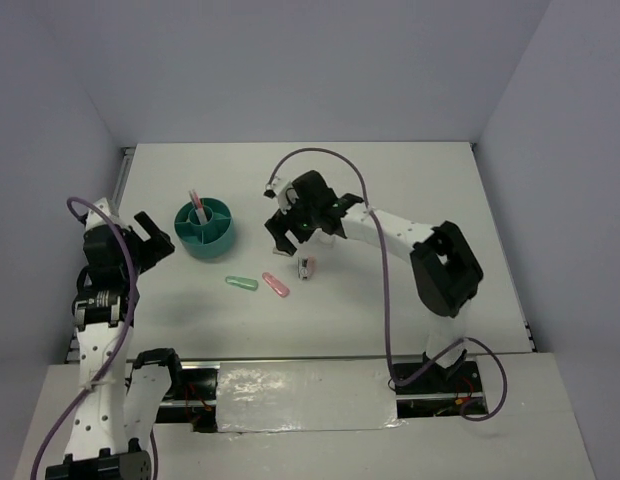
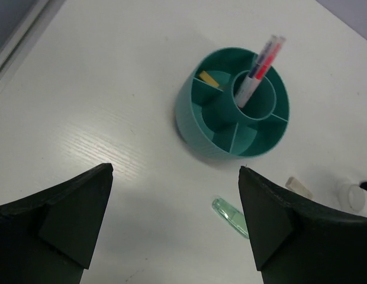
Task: Sort the stationery into containers
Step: Pick up the stationery from the center of the board.
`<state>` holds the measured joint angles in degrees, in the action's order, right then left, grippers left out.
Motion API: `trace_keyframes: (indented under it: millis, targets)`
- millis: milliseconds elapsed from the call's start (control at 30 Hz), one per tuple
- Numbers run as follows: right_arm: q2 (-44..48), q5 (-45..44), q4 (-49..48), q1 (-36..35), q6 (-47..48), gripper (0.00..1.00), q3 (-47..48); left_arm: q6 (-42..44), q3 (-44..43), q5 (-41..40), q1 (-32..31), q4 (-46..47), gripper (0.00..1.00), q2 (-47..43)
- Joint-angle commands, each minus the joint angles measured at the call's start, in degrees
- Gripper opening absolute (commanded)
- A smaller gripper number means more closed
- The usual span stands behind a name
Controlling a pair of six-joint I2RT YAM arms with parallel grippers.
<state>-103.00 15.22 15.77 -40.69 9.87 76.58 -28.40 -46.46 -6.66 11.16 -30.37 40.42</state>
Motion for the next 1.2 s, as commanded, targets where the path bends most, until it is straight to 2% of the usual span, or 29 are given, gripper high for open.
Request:
trace_keyframes:
  millis: [0,133,267,333,433,467,700,767,833,867,933,1000,1167]
  targets:
    - [-8.1,-2.7,11.5,-1.0,8.4,0.92,9.3,2.1,0.6,1.7,-3.7,1.2,0.99,-4.4]
    - [-14.4,-4.2,12.8,-2.2,10.0,0.90,13.3,2.1,0.5,2.3,-5.6,0.8,0.99,-4.6]
    - [-19.2,-9.5,12.7,-4.0,10.5,0.87,15.9,2.7,0.1,4.2,-6.5,0.7,0.99,-2.5]
    - [-20.4,-11.6,11.8,-5.4,11.1,0.82,16.0,2.9,0.1,4.6,-6.8,0.8,0.99,-2.5]
    - [-21.7,-15.1,9.9,-6.1,11.3,0.59,15.2,3.1,0.6,5.6,-7.0,1.4,0.99,-3.4]
    - [-21.7,-15.1,9.5,-6.2,11.0,0.47,14.8,3.1,0.7,5.8,-7.1,1.6,0.99,-4.0]
    - [-19.4,-12.6,6.9,-6.7,9.2,0.16,11.4,3.1,0.6,6.1,-7.3,1.5,0.99,-3.7]
    - [-17.2,-12.6,5.9,-6.7,7.5,0.13,10.7,3.3,0.6,6.9,-7.3,2.2,0.99,-3.7]
    - [-11.7,-12.0,2.7,-6.9,4.3,0.12,7.9,4.0,1.6,15.8,-7.4,4.6,0.99,-4.1]
    - [-9.2,-10.8,-1.2,-7.4,3.1,0.12,4.2,3.7,2.8,24.4,-7.4,8.0,0.99,-4.2]
    - [-0.2,-10.9,-5.9,-8.5,-0.7,0.13,0.2,1.6,4.2,31.7,-7.3,11.7,0.99,-4.7]
    - [5.1,-12.3,-10.7,-11.3,-3.4,0.13,-4.3,-3.9,7.4,39.5,-7.4,18.6,0.99,-4.9]
    - [18.2,-17.4,-15.8,-17.5,-13.7,0.12,-10.5,-19.2,13.4,50.7,-7.7,35.8,0.97,-4.8]
